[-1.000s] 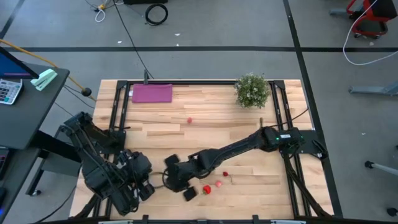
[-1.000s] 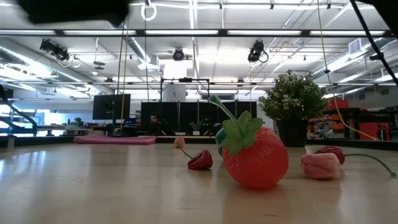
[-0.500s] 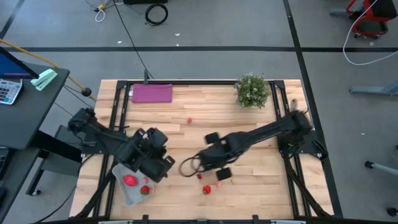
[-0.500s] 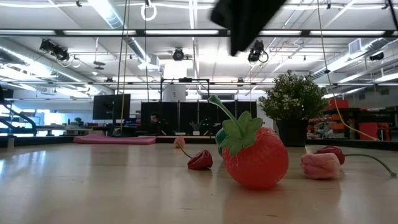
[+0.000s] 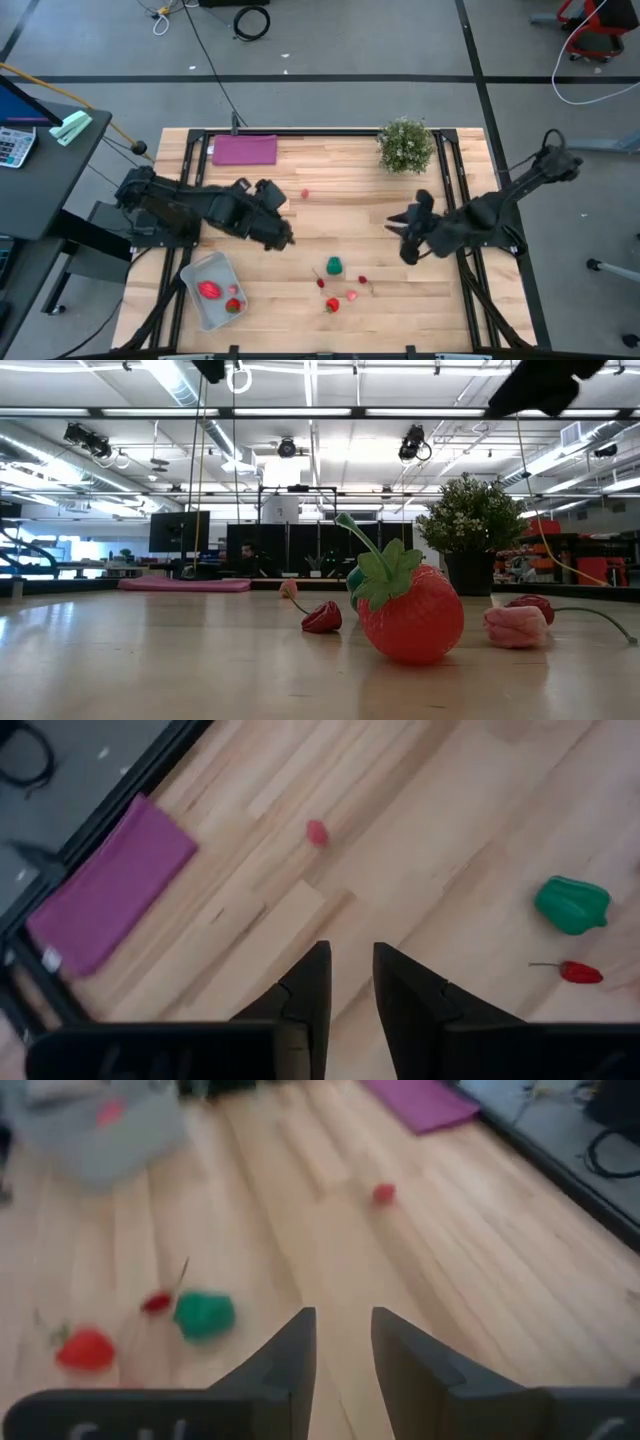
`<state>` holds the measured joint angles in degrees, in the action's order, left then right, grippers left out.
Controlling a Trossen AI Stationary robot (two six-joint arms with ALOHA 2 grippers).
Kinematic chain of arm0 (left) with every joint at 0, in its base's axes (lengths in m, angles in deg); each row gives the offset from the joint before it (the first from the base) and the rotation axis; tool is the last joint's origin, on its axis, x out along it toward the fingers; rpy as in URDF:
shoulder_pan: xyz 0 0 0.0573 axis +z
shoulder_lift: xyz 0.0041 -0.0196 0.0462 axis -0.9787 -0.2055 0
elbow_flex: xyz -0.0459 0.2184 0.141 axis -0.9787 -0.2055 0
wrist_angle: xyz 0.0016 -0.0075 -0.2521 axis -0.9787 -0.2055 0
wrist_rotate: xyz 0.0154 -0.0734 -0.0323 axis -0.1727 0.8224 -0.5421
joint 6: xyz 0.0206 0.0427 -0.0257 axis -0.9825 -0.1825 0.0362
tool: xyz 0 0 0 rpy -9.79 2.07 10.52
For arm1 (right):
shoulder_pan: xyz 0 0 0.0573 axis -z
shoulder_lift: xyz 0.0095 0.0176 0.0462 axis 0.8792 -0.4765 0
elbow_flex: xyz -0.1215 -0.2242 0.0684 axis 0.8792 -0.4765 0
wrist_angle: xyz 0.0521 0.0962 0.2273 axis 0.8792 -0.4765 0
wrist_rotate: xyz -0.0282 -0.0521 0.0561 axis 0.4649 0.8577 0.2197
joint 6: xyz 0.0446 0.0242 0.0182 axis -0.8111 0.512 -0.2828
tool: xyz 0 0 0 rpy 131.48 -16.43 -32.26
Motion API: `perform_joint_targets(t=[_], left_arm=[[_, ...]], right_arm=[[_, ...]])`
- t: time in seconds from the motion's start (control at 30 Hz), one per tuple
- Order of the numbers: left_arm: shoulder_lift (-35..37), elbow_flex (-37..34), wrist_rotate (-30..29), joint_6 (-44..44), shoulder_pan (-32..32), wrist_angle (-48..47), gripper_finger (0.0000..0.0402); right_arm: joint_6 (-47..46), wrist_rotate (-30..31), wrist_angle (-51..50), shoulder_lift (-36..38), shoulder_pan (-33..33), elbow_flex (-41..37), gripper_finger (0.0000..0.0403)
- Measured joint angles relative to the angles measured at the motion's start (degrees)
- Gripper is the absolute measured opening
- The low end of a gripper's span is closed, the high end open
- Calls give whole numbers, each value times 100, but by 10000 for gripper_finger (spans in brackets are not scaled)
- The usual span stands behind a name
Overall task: Pick and placing Produce into tupperware
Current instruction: Put the pink peach into the gray bin
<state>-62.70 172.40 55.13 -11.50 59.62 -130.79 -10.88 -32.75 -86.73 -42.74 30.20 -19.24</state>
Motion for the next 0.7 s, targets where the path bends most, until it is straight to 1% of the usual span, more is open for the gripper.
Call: perform_joint_targets(t=[0.03, 0.1, 0.2, 0.3, 0.47, 0.6, 0.7], left_arm=[[0, 0, 79, -254, 112, 135, 85], [0, 0, 249, -818, 357, 387, 84], [0, 0, 520, -1559, 762, 620, 83], [0, 0, 758, -2045, 1171, 656, 86], [0, 0, 818, -2827, 1762, 648, 84], [0, 0, 1244, -3341, 2137, 779, 79], [0, 0, 1481, -3633, 2304, 903, 78]], right_arm=[[-82, 115, 183, 226, -45, -204, 106], [-164, 132, 444, 603, -80, -475, 107], [-585, 148, 536, 863, -175, -714, 107], [-910, 130, 564, 856, -347, -844, 105], [-1147, 125, 567, 633, -616, -924, 105], [-1171, 131, 578, 515, -649, -831, 105], [-1102, 168, 577, 503, -649, -808, 105]])
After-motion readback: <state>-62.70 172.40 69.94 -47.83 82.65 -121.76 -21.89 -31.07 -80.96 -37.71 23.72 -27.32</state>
